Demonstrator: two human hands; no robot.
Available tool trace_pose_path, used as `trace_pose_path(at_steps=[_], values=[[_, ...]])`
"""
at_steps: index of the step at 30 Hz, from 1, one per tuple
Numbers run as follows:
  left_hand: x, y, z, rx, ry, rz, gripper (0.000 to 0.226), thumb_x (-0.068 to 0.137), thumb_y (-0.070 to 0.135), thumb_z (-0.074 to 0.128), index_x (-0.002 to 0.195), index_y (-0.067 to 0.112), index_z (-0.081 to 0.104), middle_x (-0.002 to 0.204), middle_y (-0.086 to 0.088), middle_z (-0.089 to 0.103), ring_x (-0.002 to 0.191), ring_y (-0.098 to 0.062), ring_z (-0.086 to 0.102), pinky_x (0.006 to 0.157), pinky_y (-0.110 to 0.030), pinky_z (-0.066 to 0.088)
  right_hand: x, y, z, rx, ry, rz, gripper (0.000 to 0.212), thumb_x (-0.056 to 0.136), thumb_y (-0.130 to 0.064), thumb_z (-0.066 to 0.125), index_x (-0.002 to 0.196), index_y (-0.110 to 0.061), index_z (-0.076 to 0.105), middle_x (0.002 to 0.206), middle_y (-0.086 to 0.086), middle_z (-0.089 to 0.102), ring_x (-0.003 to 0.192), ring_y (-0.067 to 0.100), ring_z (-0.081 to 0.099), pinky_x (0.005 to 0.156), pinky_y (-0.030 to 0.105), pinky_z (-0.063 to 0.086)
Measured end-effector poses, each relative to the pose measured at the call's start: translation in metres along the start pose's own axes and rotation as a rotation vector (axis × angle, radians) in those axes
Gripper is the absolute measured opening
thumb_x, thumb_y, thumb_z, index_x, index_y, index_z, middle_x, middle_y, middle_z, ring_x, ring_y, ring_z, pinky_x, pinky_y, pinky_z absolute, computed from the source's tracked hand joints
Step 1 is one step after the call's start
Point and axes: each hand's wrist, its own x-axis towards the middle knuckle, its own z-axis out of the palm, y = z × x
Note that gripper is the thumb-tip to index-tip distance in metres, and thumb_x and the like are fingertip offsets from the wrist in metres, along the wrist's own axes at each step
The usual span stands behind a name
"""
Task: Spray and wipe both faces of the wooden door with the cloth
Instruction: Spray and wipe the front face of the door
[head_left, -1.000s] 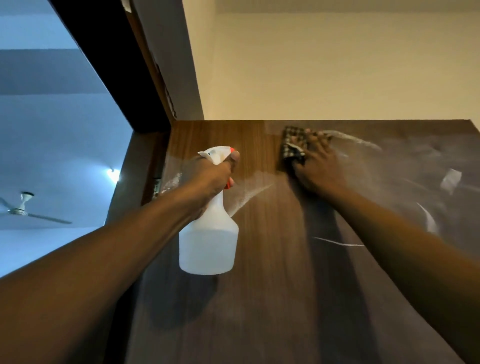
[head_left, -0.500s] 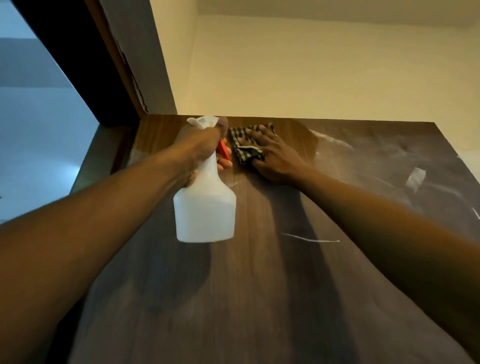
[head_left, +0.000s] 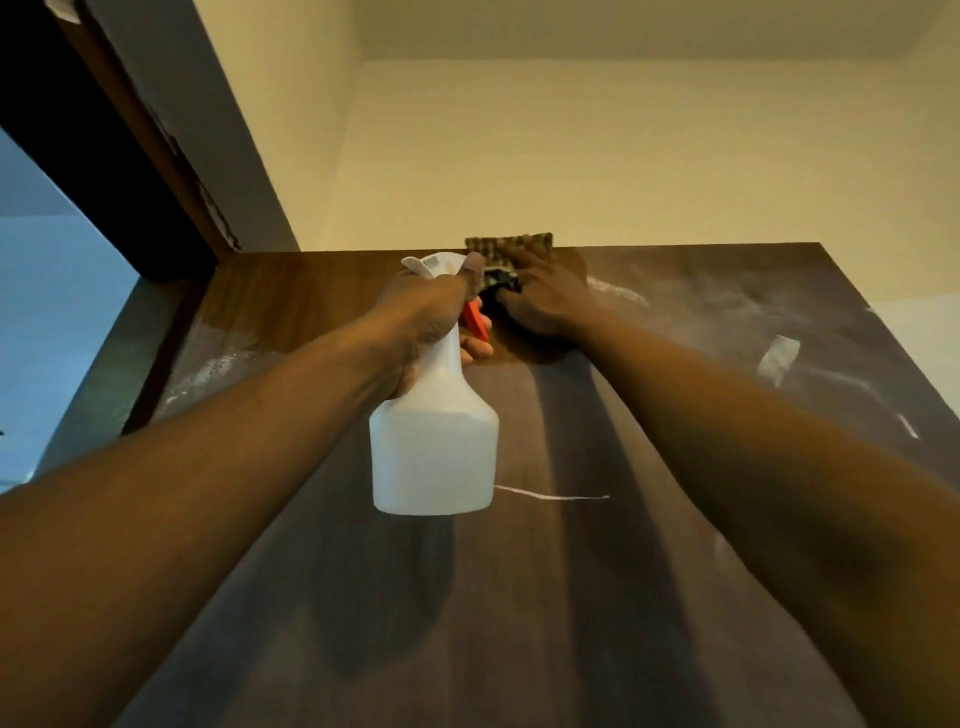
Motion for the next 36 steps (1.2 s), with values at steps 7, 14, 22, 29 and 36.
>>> trace_pose_path(at_steps=[7,14,22,29,36], values=[[0.001,-0.007,0.042,0.038,0.058,0.002,0.047,0.087,0.056,0.048,0.094,0.011,0.060,0.089,-0.012,0.070,0.056,-0.021,0.064,0.059,-0.029,0.054,-0.056,0.117,-0.002,-0.049,0.084,0.027,0.065,0.099,-0.048,0.035,0.157,-0.021,0.025,0.166,0.003,0.013,0.153,0.024,0.005,0.125,0.041,0.004],[-0.004,-0.004,0.120,0.025,0.019,0.024,0.043,0.089,0.051,0.047,0.096,0.011,0.061,0.087,-0.014,0.069,0.061,-0.023,0.064,0.061,-0.031,0.053,-0.017,0.150,-0.023,-0.099,0.064,0.071,0.060,0.102,-0.045,0.029,0.157,-0.023,0.024,0.164,0.007,0.019,0.152,0.030,0.010,0.124,0.045,0.004],[0.014,0.019,0.143,0.074,0.102,0.035,0.049,0.088,0.054,0.048,0.098,0.008,0.062,0.094,-0.017,0.070,0.063,-0.025,0.064,0.058,-0.030,0.053,-0.035,0.146,-0.010,-0.037,-0.013,-0.317,0.058,0.104,-0.049,0.035,0.157,-0.034,0.018,0.166,-0.007,0.011,0.153,0.017,-0.001,0.123,0.039,0.003],[-0.003,0.016,0.190,0.016,0.002,-0.010,0.049,0.087,0.054,0.050,0.096,0.007,0.062,0.089,-0.015,0.071,0.057,-0.021,0.064,0.050,-0.027,0.052,-0.042,0.226,-0.020,-0.047,0.028,0.157,0.066,0.099,-0.051,0.030,0.158,-0.021,0.022,0.165,0.003,0.016,0.153,0.027,0.004,0.124,0.049,0.004],[-0.006,0.037,0.156,0.033,0.051,0.047,0.049,0.089,0.053,0.048,0.097,0.007,0.062,0.088,-0.015,0.071,0.059,-0.023,0.064,0.056,-0.029,0.052,-0.027,0.183,-0.047,-0.063,-0.032,-0.160,0.059,0.105,-0.044,0.034,0.159,-0.033,0.015,0.167,-0.001,0.004,0.153,0.021,-0.006,0.120,0.035,-0.010]])
